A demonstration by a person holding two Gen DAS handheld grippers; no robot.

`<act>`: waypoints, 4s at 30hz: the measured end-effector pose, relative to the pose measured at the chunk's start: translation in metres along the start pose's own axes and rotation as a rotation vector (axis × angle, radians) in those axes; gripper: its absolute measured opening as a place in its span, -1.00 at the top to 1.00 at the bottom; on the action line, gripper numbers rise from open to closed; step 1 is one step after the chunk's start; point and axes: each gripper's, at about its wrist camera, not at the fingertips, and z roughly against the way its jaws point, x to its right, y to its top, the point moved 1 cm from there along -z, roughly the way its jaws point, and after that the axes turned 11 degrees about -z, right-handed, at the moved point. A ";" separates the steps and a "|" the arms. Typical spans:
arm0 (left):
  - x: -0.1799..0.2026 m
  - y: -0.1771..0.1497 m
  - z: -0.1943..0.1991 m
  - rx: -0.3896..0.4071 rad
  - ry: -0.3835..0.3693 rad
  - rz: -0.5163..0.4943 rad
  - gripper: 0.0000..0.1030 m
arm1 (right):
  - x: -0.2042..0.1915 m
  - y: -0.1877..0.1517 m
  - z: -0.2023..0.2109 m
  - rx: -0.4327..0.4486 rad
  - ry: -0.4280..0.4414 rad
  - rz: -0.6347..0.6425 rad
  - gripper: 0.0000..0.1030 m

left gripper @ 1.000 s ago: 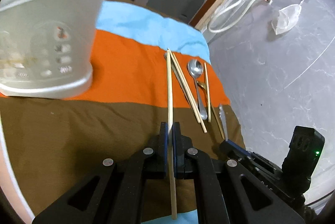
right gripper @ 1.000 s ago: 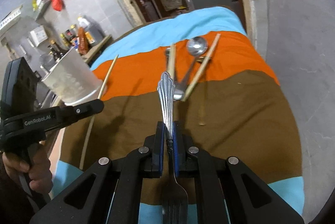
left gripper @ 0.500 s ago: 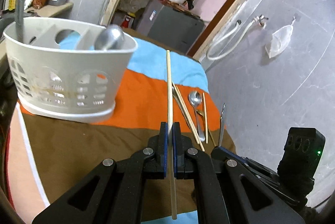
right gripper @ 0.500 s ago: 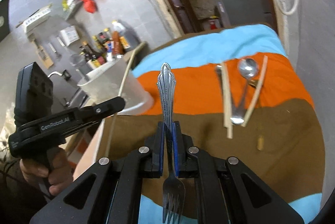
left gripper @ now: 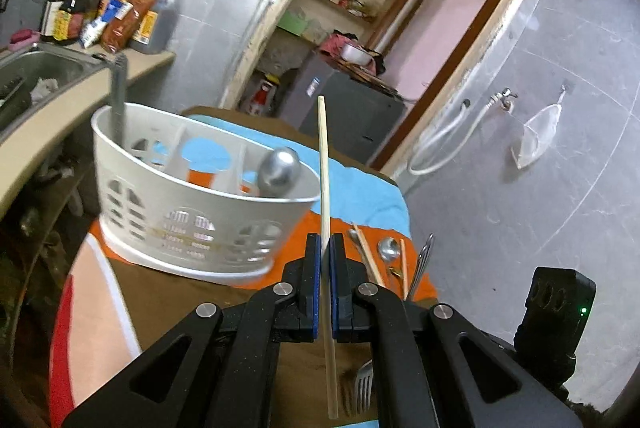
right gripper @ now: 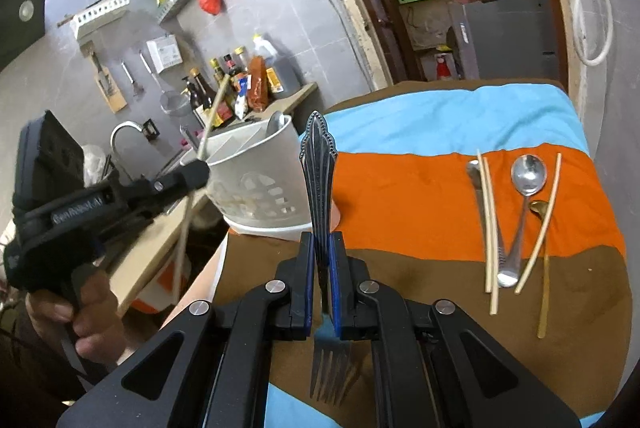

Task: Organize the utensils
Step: 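Lift the fork and chopstick and carry them toward the white caddy, then lower the fork and chopstick into the caddy and open both grippers, then move both tools back over the remaining utensils on the cloth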

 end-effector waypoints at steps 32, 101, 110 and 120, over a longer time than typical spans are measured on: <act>-0.116 0.116 0.023 0.393 0.276 -0.002 0.95 | -0.099 0.121 -0.025 0.366 0.130 0.211 0.91; 0.027 0.055 -0.018 0.319 0.409 -0.218 -0.92 | 0.008 0.104 0.057 0.467 -0.115 0.175 -1.00; 0.071 0.029 -0.078 0.179 0.303 -0.290 -0.92 | 0.069 0.091 0.082 0.449 -0.259 0.113 -1.00; 0.094 -0.015 -0.161 -0.075 0.181 -0.335 -0.92 | 0.152 0.072 0.068 0.332 -0.376 -0.017 -1.00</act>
